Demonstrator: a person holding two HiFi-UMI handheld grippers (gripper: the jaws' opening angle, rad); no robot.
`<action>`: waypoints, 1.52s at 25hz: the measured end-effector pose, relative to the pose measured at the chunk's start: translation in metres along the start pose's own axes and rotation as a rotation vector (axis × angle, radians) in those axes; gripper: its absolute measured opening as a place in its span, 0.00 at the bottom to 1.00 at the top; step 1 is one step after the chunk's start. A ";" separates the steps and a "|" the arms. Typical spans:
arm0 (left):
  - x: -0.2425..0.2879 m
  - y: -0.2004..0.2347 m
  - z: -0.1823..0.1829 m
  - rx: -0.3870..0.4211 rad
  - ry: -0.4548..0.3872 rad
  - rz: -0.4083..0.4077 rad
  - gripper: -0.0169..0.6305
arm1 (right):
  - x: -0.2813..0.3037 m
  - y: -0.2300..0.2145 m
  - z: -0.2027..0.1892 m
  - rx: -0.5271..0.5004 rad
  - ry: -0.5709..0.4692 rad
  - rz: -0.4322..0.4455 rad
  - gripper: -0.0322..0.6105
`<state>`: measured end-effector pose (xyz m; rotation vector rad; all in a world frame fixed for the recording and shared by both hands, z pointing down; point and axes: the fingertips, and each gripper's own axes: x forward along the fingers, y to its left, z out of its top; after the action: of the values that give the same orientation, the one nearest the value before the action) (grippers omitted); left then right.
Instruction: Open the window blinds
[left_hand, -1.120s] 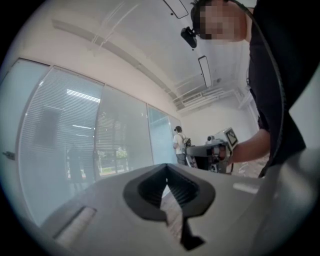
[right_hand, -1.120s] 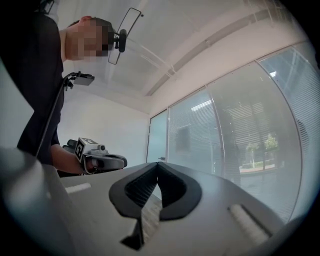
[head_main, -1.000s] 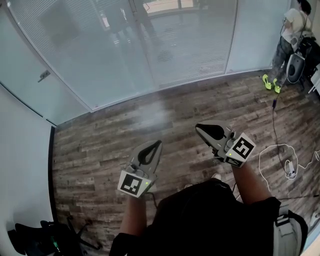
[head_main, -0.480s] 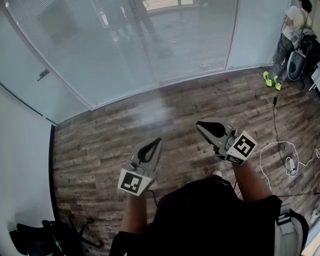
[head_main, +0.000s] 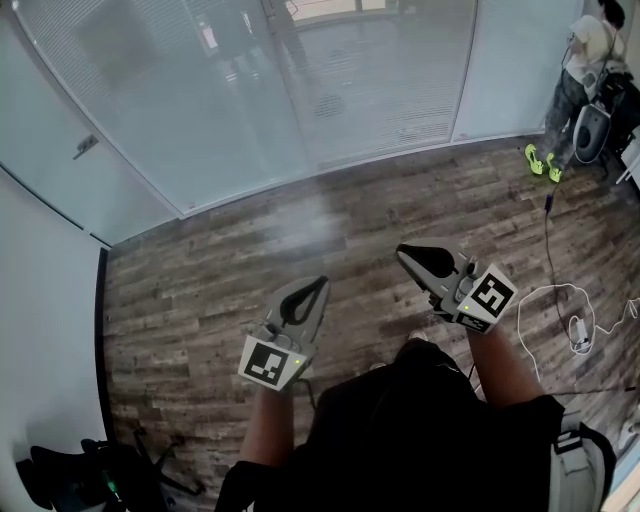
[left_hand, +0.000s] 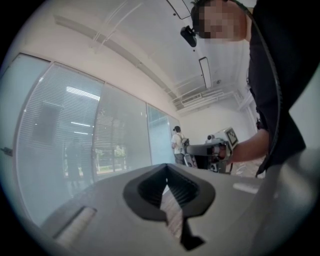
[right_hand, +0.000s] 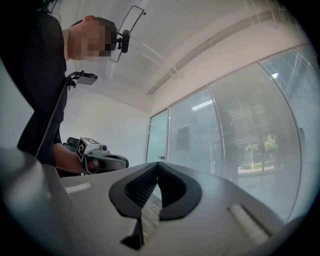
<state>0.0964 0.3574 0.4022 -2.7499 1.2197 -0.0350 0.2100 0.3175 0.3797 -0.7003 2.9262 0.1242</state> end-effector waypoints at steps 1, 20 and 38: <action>0.001 0.000 -0.001 -0.002 0.002 -0.002 0.03 | -0.002 0.000 -0.003 -0.003 0.003 0.006 0.06; 0.025 0.028 -0.017 -0.034 0.027 0.054 0.03 | 0.028 -0.034 -0.020 0.044 0.019 0.076 0.06; 0.093 0.119 -0.018 -0.041 0.036 0.211 0.03 | 0.118 -0.137 -0.017 0.047 -0.010 0.237 0.06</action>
<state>0.0700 0.2072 0.4013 -2.6486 1.5300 -0.0386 0.1666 0.1411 0.3727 -0.3424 2.9805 0.0812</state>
